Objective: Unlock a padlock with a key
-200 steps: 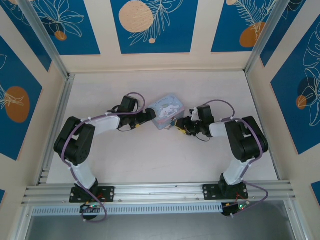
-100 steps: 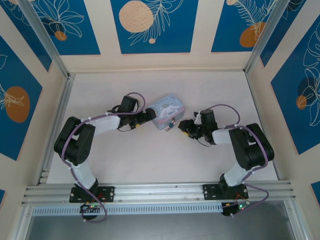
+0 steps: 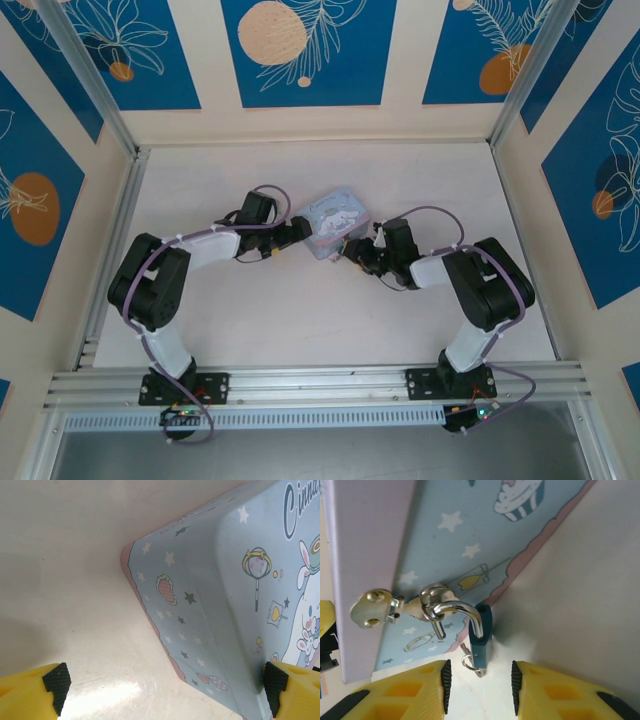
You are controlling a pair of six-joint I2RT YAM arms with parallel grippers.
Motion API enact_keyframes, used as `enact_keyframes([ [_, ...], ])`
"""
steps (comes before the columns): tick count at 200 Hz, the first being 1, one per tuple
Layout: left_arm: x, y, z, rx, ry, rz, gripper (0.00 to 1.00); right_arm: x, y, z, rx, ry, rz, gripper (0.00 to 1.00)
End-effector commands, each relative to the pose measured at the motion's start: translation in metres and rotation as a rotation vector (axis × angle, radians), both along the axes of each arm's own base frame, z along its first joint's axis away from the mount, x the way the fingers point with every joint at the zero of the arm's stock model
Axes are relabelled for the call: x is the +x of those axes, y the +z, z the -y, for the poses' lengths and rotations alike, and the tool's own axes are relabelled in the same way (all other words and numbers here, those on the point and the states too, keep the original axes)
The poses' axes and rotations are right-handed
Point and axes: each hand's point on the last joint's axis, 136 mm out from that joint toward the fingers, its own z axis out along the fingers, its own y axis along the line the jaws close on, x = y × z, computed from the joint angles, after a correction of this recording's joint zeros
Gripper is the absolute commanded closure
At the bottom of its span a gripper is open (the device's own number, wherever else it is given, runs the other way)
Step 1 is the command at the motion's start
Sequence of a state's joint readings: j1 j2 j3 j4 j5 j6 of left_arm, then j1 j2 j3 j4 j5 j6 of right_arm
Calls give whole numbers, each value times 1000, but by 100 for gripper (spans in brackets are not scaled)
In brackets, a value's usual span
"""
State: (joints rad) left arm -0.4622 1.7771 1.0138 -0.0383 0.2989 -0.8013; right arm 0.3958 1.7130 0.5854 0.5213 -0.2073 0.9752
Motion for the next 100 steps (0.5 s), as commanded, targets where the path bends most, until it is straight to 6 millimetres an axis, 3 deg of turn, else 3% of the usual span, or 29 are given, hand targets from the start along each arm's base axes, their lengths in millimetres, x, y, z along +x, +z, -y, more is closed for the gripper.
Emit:
enact_keyframes([
  [1,-28,-47,-31,156,23,-158,2,0,-15,-4,-35,-26,-36,62],
  [100,-26,-45,-28,146,19,-154,2,1,-31,6,-142,-115,-82,72],
])
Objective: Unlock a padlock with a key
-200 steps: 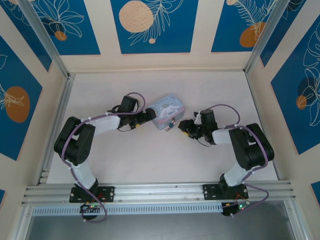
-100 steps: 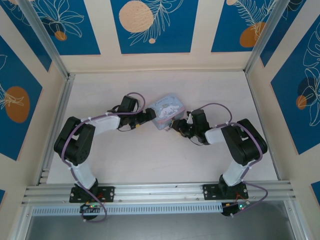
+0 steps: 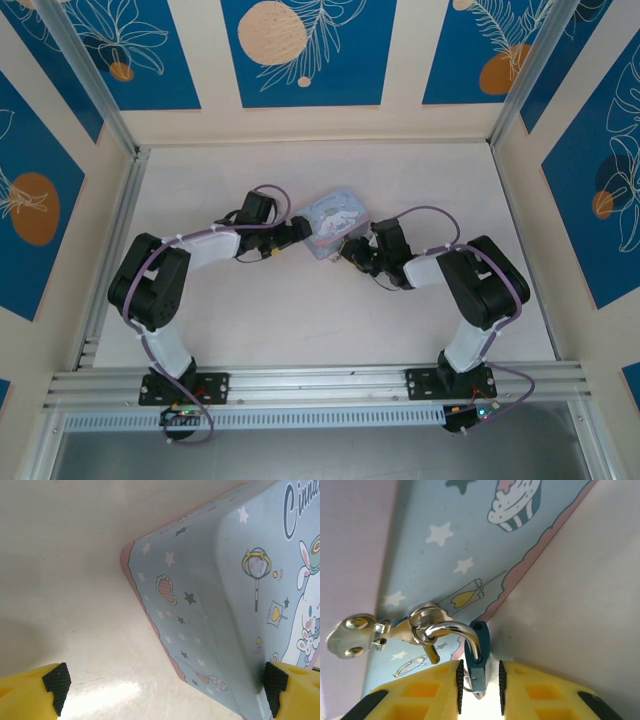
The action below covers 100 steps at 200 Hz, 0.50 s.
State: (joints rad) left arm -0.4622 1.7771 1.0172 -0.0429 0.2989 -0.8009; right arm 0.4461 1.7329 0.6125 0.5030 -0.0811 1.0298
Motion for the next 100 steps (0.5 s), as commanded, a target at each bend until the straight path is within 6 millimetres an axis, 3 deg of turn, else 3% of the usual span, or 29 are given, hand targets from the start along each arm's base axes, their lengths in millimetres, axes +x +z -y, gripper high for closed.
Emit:
enact_keyframes([
  [1,-26,-46,-29,146,20,-153,2,-6,-24,9,-87,-38,-71,72],
  [57,-27,-46,-28,144,16,-153,3,-2,-24,1,-93,-24,-71,73],
  [100,-27,-47,-28,145,16,-156,3,-4,-25,4,-100,-37,-76,91],
])
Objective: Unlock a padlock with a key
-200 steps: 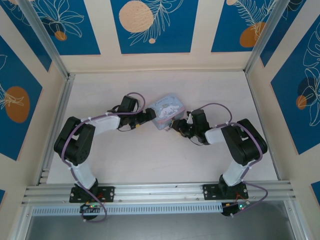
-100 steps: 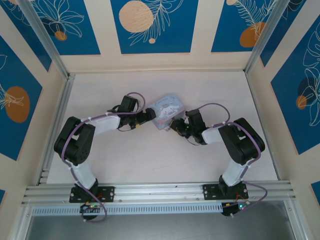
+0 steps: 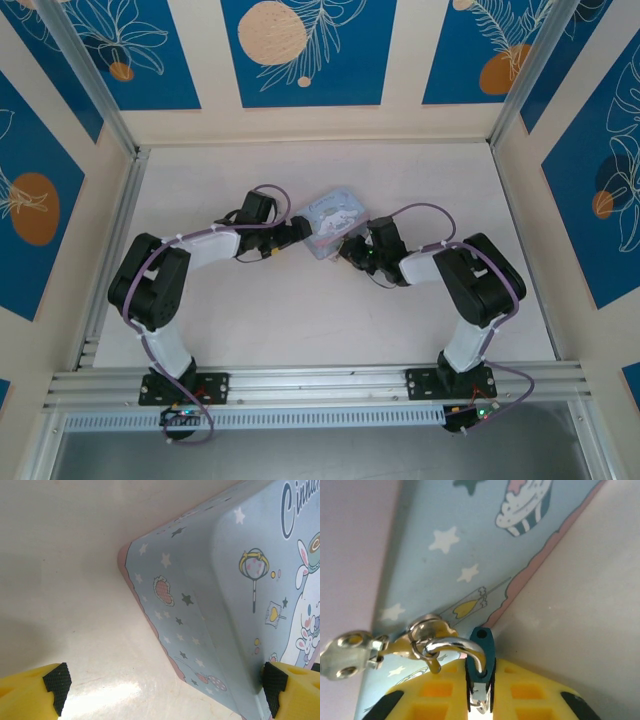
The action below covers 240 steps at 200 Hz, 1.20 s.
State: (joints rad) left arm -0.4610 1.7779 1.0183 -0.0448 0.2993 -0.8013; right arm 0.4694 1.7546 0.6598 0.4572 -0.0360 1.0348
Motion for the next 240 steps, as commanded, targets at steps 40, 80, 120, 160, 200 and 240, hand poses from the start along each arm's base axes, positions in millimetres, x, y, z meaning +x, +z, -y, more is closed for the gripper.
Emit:
enact_keyframes([
  [40,-27,-49,-29,151,15,-158,3,-8,-11,18,-48,-54,-51,100],
  [80,-27,-50,-27,144,11,-160,3,3,4,21,23,-70,-37,100],
  [120,-27,-49,-26,142,4,-160,3,17,13,25,60,-77,-32,100],
  [160,-27,-48,-27,144,8,-159,3,26,19,43,111,-79,-69,100],
  [200,-24,-45,-25,135,10,-152,3,17,23,56,128,-65,-93,100],
  [240,-17,-21,-20,117,-13,-98,0,-12,20,75,118,-72,-126,100],
])
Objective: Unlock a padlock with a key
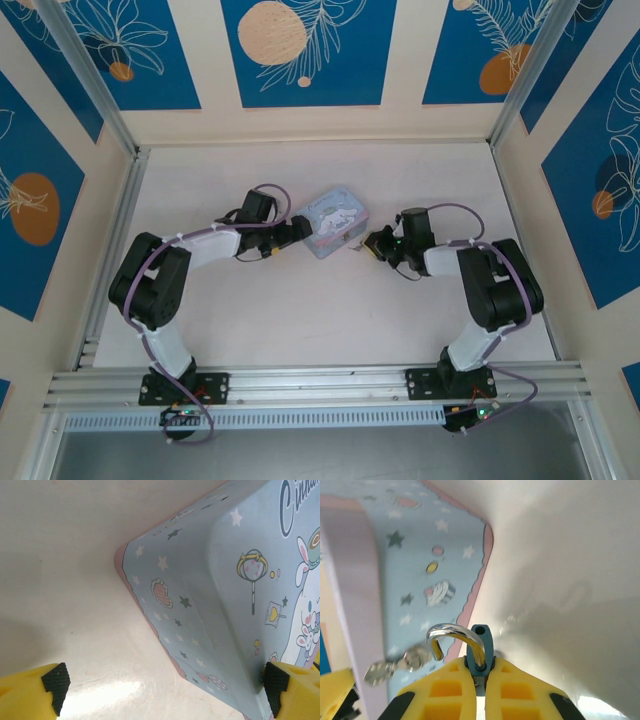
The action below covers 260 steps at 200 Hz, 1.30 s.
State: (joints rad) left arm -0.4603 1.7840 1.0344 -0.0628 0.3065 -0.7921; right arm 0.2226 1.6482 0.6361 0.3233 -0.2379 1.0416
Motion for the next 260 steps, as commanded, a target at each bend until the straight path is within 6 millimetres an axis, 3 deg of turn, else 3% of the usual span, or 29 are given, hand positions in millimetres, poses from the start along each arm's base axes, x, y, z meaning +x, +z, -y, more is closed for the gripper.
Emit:
enact_keyframes([
  [1,-17,-21,-21,114,-3,-91,0,-22,2,9,5,31,-25,100],
  [77,-20,59,-25,77,-14,49,0,-72,-18,65,-28,-87,-159,100],
  [94,-25,76,-29,72,-11,80,0,-84,-16,76,-56,-140,-199,88],
  [115,-33,96,-34,68,-8,123,0,-97,-4,85,-73,-188,-209,51],
  [149,-44,125,-50,85,16,190,0,-107,31,97,-97,-255,-171,30],
  [169,-49,137,-63,124,41,233,0,-104,60,101,-118,-270,-106,20],
  [173,-49,140,-67,136,49,243,0,-102,66,102,-124,-265,-89,12],
  [178,-49,142,-71,153,58,254,0,-100,74,103,-134,-263,-74,10],
  [205,-49,150,-105,286,141,324,0,-83,106,116,-248,-265,-13,8],
  [233,-48,164,-153,476,278,462,0,-58,132,137,-391,-303,50,6],
  [247,-47,174,-173,567,332,557,0,-45,136,152,-467,-359,75,0],
  [260,-48,181,-191,665,367,635,0,-33,137,164,-536,-419,121,0],
])
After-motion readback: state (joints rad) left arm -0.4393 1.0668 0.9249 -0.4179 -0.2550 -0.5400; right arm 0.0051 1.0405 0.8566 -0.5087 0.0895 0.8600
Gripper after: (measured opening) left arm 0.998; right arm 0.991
